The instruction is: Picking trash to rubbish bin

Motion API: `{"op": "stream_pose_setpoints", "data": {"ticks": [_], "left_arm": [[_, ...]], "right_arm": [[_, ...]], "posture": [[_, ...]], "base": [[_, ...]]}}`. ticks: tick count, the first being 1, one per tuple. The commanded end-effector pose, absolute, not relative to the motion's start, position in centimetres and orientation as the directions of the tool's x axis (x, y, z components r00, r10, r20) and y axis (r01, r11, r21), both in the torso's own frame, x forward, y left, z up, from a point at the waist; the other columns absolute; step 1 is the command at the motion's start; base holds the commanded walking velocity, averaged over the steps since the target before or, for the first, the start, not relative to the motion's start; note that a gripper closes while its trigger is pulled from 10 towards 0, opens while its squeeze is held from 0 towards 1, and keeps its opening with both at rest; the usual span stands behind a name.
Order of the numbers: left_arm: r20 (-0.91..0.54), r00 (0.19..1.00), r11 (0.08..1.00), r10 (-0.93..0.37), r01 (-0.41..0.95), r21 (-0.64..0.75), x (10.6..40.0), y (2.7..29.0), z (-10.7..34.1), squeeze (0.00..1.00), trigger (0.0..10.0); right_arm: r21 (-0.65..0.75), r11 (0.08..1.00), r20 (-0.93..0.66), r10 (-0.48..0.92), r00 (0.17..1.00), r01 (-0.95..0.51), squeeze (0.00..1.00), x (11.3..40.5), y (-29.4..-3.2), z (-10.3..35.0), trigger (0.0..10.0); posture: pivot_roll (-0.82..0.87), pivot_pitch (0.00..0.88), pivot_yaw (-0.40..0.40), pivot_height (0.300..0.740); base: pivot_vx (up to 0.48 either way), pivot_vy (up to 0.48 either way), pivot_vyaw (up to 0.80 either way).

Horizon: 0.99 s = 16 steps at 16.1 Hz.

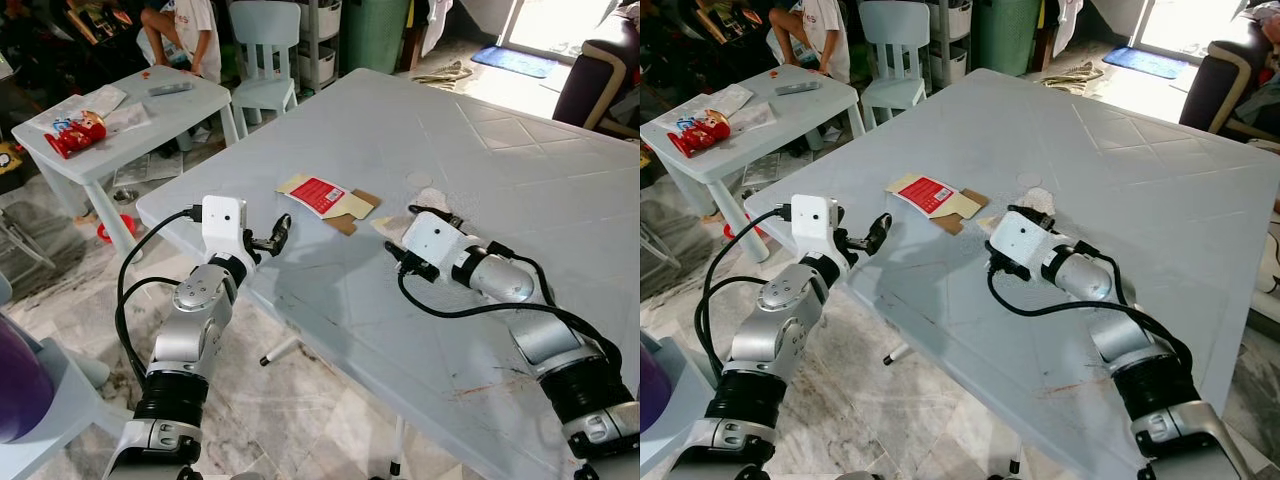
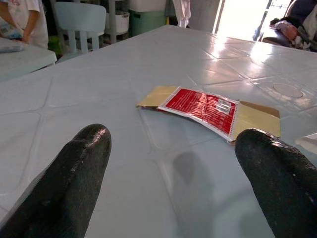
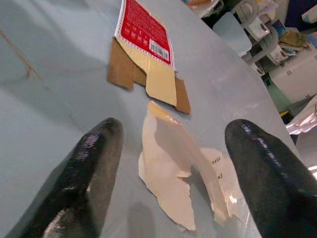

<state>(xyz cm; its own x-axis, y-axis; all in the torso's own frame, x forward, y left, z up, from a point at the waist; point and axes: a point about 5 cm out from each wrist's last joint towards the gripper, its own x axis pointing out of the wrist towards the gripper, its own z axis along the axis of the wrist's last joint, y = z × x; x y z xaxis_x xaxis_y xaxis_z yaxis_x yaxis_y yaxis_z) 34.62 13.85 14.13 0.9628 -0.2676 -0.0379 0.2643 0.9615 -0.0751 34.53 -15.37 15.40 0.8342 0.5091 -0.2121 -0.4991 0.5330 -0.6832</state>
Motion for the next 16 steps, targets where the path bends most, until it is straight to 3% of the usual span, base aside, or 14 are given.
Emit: {"op": "stream_pose_setpoints", "data": {"ticks": [1, 10, 11, 12, 13, 16], "left_arm": [[-0.039, 0.961, 0.960, -0.274, 0.270, -0.075, 34.4, 14.0, 14.0, 0.00, 10.0], [-0.047, 0.959, 0.959, -0.278, 0.275, -0.069, 33.5, 14.5, 13.8, 0.00, 10.0], [-0.050, 0.960, 0.959, -0.277, 0.274, -0.067, 33.3, 14.6, 13.8, 0.00, 10.0], [-0.051, 0.959, 0.960, -0.277, 0.274, -0.066, 33.3, 14.6, 13.8, 0.00, 10.0], [-0.053, 0.959, 0.959, -0.278, 0.275, -0.065, 33.3, 14.6, 13.8, 0.00, 10.0], [-0.057, 0.957, 0.958, -0.284, 0.281, -0.065, 33.2, 14.5, 13.8, 0.00, 10.0]], "right_arm": [[-0.704, 0.506, -0.219, 0.512, 0.830, -0.498, 1.00, 34.7, -15.3, 15.4, 10.0], [-0.758, 0.499, -0.191, 0.445, 0.875, -0.419, 1.00, 36.8, -14.3, 14.1, 10.0], [-0.756, 0.504, -0.208, 0.420, 0.883, -0.418, 0.70, 37.1, -14.7, 13.7, 10.0], [-0.750, 0.508, -0.221, 0.411, 0.885, -0.423, 0.51, 37.1, -14.9, 13.4, 10.0], [-0.734, 0.529, -0.238, 0.387, 0.891, -0.426, 0.00, 37.3, -15.3, 13.2, 10.0], [-0.719, 0.570, -0.235, 0.340, 0.911, -0.398, 0.00, 37.8, -16.0, 13.3, 10.0]], "posture": [[0.12, 0.059, -0.010, 0.740], [0.17, 0.076, -0.012, 0.740], [0.17, 0.083, -0.009, 0.740], [0.17, 0.083, -0.009, 0.740], [0.17, 0.088, -0.007, 0.740], [0.17, 0.095, -0.002, 0.740]], "base": [[0.000, 0.000, 0.00], [0.000, 0.000, 0.00], [0.000, 0.000, 0.00], [0.000, 0.000, 0.00], [0.000, 0.000, 0.00], [0.000, 0.000, 0.00]]}}
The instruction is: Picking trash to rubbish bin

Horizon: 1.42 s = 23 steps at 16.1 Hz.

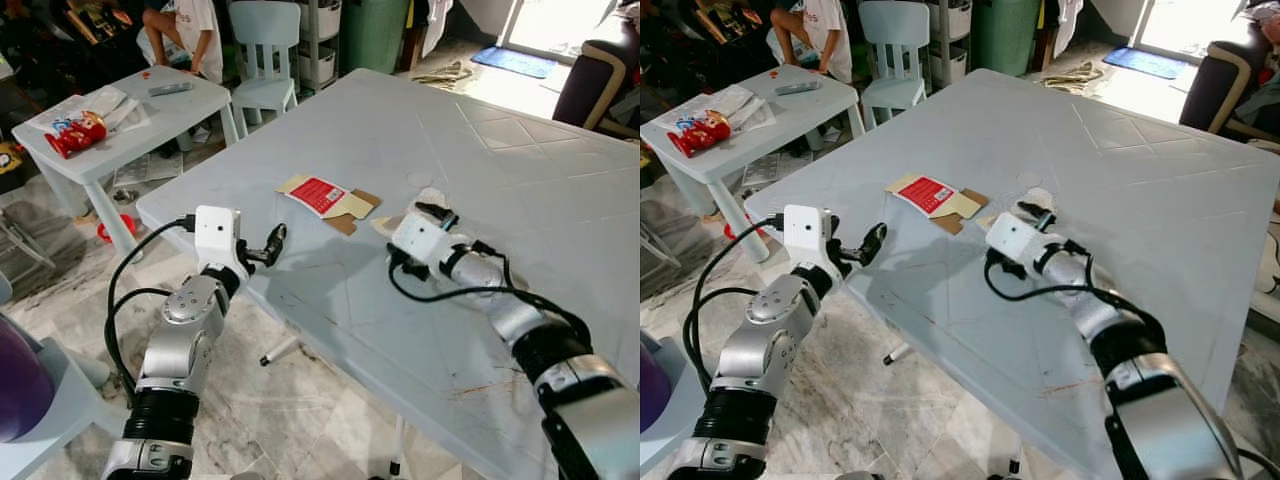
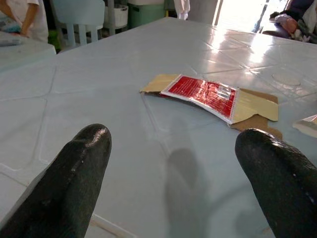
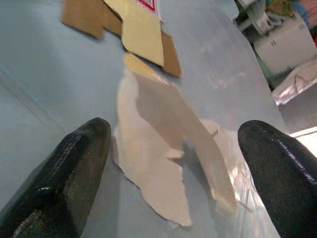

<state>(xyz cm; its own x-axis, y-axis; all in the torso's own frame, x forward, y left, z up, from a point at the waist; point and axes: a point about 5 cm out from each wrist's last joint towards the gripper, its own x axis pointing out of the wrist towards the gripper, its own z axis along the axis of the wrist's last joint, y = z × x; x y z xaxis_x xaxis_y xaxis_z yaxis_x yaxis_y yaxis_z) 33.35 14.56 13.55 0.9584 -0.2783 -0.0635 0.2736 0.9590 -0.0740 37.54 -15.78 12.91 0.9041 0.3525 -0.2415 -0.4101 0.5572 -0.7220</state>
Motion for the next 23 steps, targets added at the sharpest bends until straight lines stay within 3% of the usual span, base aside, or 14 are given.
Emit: {"op": "stream_pose_setpoints", "data": {"ticks": [1, 8, 9, 10, 23], "left_arm": [[-0.059, 0.956, 0.957, -0.288, 0.284, -0.065, 33.1, 14.4, 13.8, 0.00, 10.0], [-0.103, 0.905, 0.909, -0.413, 0.405, -0.094, 31.7, 13.1, 13.1, 0.00, 10.0], [-0.106, 0.903, 0.909, -0.416, 0.408, -0.089, 31.6, 13.0, 13.1, 0.00, 10.0], [-0.108, 0.902, 0.907, -0.419, 0.411, -0.092, 31.5, 12.9, 13.1, 0.00, 10.0], [-0.118, 0.895, 0.902, -0.431, 0.423, -0.084, 31.4, 12.6, 13.1, 0.00, 10.0]], "right_arm": [[-0.713, 0.585, -0.232, 0.322, 0.918, -0.386, 0.00, 37.9, -16.3, 13.3, 10.0], [-0.662, 0.657, -0.230, 0.278, 0.933, -0.359, 0.00, 38.4, -16.0, 13.0, 10.0], [-0.648, 0.668, -0.227, 0.288, 0.930, -0.365, 0.00, 38.4, -15.7, 13.0, 4.3], [-0.637, 0.677, -0.228, 0.293, 0.929, -0.369, 0.00, 38.5, -15.3, 13.0, 0.0], [-0.638, 0.693, -0.220, 0.254, 0.942, -0.336, 0.00, 38.3, -15.6, 12.3, 0.0]], "posture": [[0.17, 0.099, 0.000, 0.740], [0.19, 0.106, 0.002, 0.740], [0.19, 0.107, 0.002, 0.740], [0.19, 0.107, 0.002, 0.740], [0.19, 0.108, -0.004, 0.740]], "base": [[0.000, 0.000, 0.00], [0.000, 0.000, 0.00], [0.000, 0.000, 0.00], [0.000, 0.000, 0.00], [0.000, 0.000, 0.00]]}}
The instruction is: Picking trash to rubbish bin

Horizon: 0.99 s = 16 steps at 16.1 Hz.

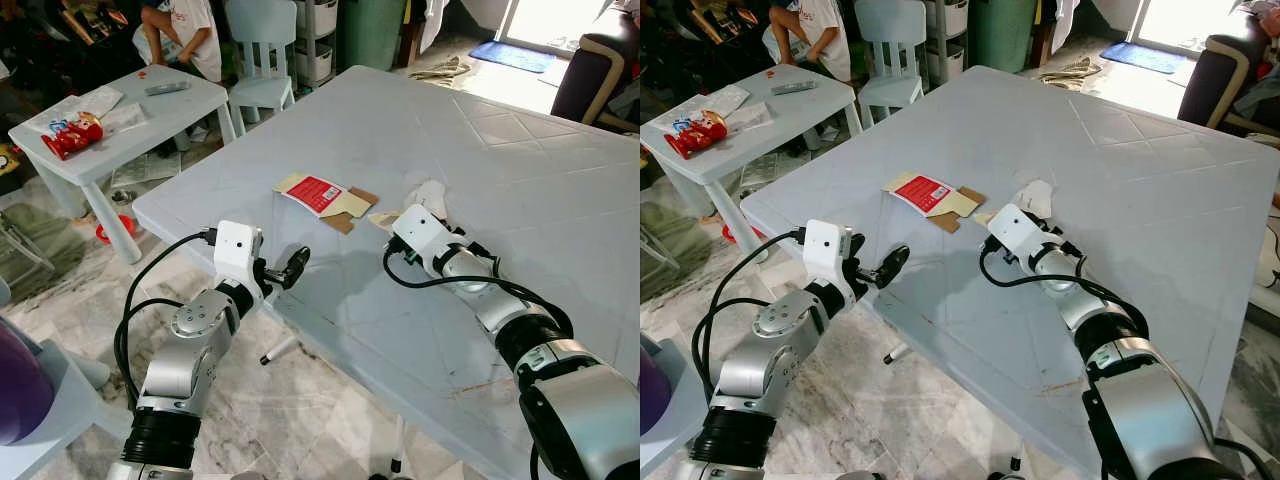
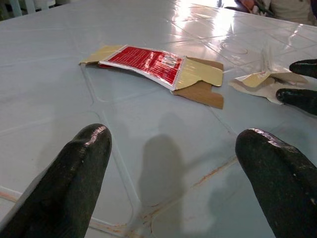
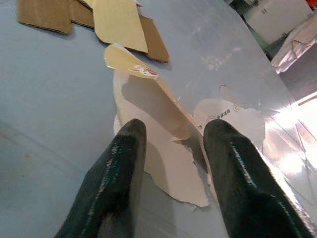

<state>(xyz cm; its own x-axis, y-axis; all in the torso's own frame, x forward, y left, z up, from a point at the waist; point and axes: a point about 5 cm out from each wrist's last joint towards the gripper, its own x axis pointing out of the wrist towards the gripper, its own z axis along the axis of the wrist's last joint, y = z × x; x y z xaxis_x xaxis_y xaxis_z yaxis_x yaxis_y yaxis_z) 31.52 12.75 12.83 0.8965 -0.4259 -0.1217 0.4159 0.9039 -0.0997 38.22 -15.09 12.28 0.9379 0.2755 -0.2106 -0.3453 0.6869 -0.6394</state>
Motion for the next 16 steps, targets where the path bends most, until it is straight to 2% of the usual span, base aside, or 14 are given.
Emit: {"op": "stream_pose_setpoints", "data": {"ticks": [1, 13, 15, 16], "left_arm": [[-0.117, 0.896, 0.903, -0.429, 0.422, -0.083, 31.4, 12.7, 13.1, 0.00, 10.0], [-0.100, 0.905, 0.909, -0.414, 0.407, -0.083, 31.6, 12.7, 13.3, 0.00, 10.0], [-0.085, 0.927, 0.930, -0.366, 0.362, -0.059, 32.0, 13.2, 13.7, 0.00, 10.0], [-0.070, 0.941, 0.944, -0.330, 0.327, -0.052, 32.3, 13.6, 13.9, 0.00, 10.0]], "right_arm": [[-0.640, 0.693, -0.223, 0.246, 0.943, -0.332, 0.00, 38.3, -15.7, 12.2, 0.0], [-0.641, 0.703, -0.211, 0.224, 0.951, -0.308, 0.00, 38.3, -15.7, 12.1, 0.0], [-0.543, 0.780, -0.185, 0.250, 0.950, -0.311, 0.00, 38.5, -15.4, 12.7, 0.0], [-0.523, 0.791, -0.164, 0.273, 0.948, -0.318, 0.00, 38.5, -15.1, 13.1, 0.0]], "posture": [[0.19, 0.108, -0.004, 0.740], [0.19, 0.103, -0.012, 0.740], [0.19, 0.101, -0.013, 0.740], [0.19, 0.101, -0.013, 0.740]], "base": [[0.000, 0.000, 0.00], [0.000, 0.000, 0.00], [0.000, 0.000, 0.00], [0.000, 0.000, 0.00]]}}
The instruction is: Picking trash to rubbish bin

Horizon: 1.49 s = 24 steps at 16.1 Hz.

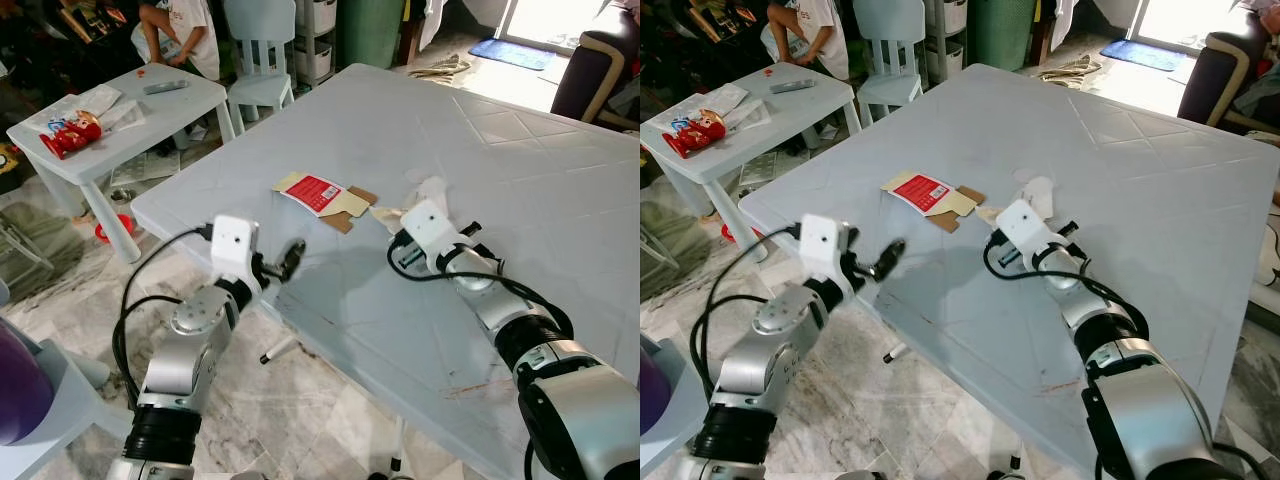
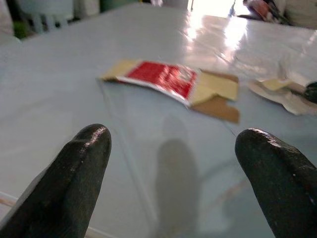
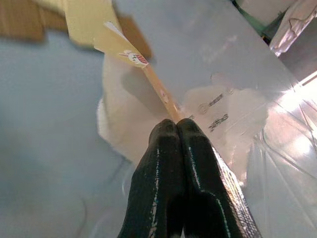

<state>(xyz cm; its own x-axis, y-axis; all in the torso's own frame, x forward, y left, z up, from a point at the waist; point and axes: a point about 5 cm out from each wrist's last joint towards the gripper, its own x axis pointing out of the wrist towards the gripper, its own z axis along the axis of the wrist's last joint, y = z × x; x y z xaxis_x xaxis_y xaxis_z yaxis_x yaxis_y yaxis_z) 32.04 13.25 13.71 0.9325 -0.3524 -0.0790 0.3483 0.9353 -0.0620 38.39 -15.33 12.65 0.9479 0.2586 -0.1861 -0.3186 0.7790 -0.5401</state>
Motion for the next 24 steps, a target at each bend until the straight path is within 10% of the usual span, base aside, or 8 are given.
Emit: {"op": "stream_pose_setpoints", "data": {"ticks": [1, 24], "left_arm": [[-0.059, 0.951, 0.952, -0.305, 0.302, -0.052, 32.5, 13.9, 14.1, 0.00, 10.0], [-0.045, 0.994, 0.989, -0.095, 0.089, -0.117, 34.5, 16.6, 15.3, 0.00, 10.0]], "right_arm": [[-0.490, 0.810, -0.140, 0.292, 0.946, -0.323, 0.00, 38.5, -14.9, 13.5, 0.0], [-0.255, 0.911, -0.011, 0.332, 0.943, -0.324, 0.00, 35.4, -14.5, 16.0, 0.0]], "posture": [[0.18, 0.094, -0.017, 0.740], [0.14, 0.037, -0.011, 0.740]], "base": [[0.000, 0.000, 0.00], [0.000, 0.074, -0.13]]}}
